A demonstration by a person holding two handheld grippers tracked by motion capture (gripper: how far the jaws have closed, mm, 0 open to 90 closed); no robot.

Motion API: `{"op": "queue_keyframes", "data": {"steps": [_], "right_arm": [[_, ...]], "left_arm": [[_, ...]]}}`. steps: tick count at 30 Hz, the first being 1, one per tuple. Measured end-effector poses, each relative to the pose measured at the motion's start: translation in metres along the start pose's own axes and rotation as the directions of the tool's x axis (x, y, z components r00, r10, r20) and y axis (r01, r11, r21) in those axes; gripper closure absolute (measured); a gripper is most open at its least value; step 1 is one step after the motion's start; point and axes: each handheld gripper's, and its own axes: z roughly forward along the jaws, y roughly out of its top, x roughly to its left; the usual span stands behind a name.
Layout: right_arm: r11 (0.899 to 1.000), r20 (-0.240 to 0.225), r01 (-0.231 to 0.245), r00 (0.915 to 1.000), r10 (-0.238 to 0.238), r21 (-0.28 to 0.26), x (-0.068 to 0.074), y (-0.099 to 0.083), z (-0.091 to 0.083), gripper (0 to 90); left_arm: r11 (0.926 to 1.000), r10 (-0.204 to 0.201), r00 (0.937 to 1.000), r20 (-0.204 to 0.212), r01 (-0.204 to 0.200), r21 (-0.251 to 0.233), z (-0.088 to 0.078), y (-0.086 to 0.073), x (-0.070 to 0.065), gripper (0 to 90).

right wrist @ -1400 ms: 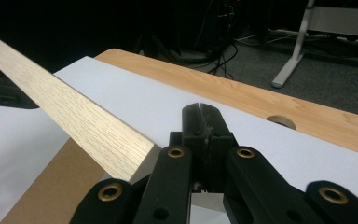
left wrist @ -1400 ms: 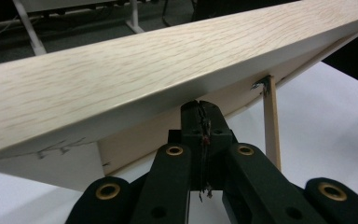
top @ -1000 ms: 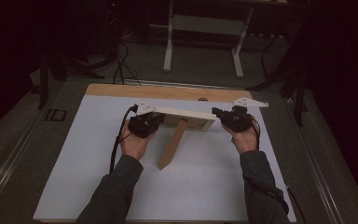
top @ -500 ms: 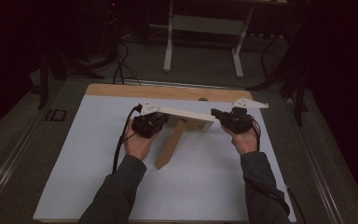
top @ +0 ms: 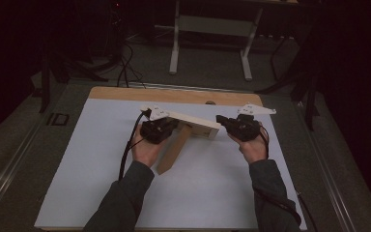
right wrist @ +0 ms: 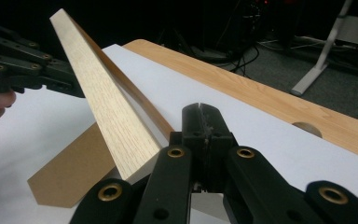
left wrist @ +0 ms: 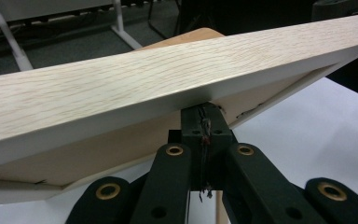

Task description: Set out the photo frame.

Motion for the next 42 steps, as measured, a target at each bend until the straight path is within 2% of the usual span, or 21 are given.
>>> {"op": "queue_keyframes", "data": {"steps": [20, 33, 42], "right_arm": [[0.998, -0.058, 0.064, 0.9963, -0.063, 0.007, 0.022, -0.001, -0.005, 89.8], [0.995, -0.105, 0.101, 0.9895, -0.099, 0.007, 0.034, -0.002, -0.006, 89.8], [0.994, -0.128, 0.106, 0.9862, -0.105, 0.008, 0.041, -0.004, -0.004, 89.8]], "left_arm": [[0.9998, 0.021, 0.9997, 0.014, -0.021, 0.008, 0.002, 0.002, -0.008, 90.0], [0.9997, 0.022, 0.9996, 0.02, -0.022, 0.012, 0.002, 0.004, -0.007, 90.0], [0.9998, 0.014, 0.9996, 0.024, -0.014, 0.014, 0.003, 0.004, -0.005, 90.0]]}}
